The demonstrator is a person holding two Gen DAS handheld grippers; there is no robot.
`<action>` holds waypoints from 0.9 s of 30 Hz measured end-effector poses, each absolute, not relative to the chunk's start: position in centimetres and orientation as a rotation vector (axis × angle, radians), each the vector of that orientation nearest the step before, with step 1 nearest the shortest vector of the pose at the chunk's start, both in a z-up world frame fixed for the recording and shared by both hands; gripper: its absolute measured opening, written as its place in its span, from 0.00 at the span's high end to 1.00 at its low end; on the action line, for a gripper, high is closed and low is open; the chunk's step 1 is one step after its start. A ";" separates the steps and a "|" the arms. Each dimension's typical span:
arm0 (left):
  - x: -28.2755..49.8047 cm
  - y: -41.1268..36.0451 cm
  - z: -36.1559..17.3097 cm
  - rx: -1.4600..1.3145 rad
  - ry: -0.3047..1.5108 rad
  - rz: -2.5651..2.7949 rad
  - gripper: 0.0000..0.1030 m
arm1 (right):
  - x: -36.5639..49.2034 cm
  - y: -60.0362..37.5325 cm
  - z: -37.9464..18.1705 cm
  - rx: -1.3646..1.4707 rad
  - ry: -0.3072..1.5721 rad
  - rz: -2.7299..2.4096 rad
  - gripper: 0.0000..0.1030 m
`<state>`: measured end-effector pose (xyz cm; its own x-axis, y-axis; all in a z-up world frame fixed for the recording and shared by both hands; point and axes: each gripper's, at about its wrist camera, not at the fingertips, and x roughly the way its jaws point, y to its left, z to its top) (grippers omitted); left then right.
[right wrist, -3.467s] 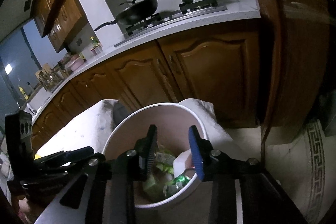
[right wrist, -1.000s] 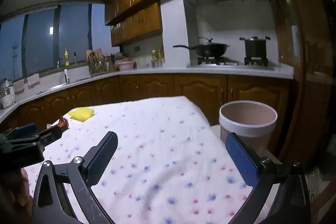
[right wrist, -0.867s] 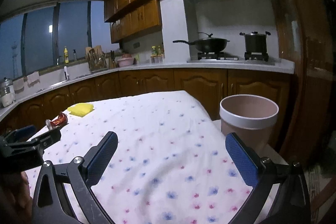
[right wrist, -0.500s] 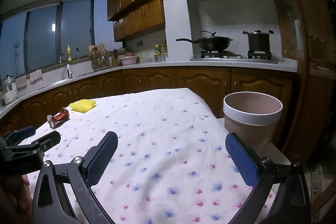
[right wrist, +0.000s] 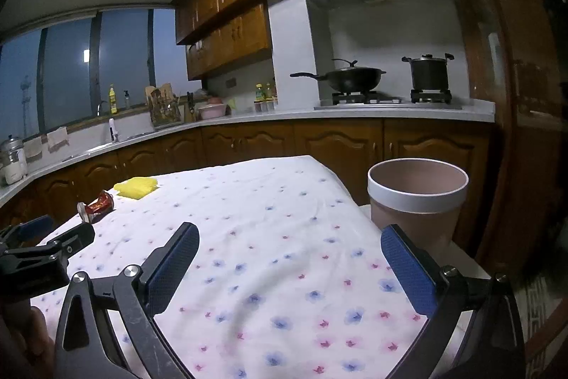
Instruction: Collect trash
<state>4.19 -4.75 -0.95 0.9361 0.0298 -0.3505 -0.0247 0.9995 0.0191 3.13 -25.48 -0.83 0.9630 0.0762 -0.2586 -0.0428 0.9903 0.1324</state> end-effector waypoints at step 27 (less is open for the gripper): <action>3.9 -4.7 -0.7 0.020 0.340 0.033 0.00 | 2.9 -25.5 -0.6 0.133 0.263 0.064 0.00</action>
<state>3.89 -4.75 -0.65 0.9421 0.0353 -0.3334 -0.0285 0.9993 0.0254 2.86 -25.45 -0.65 0.9637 0.0806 -0.2545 -0.0460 0.9892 0.1392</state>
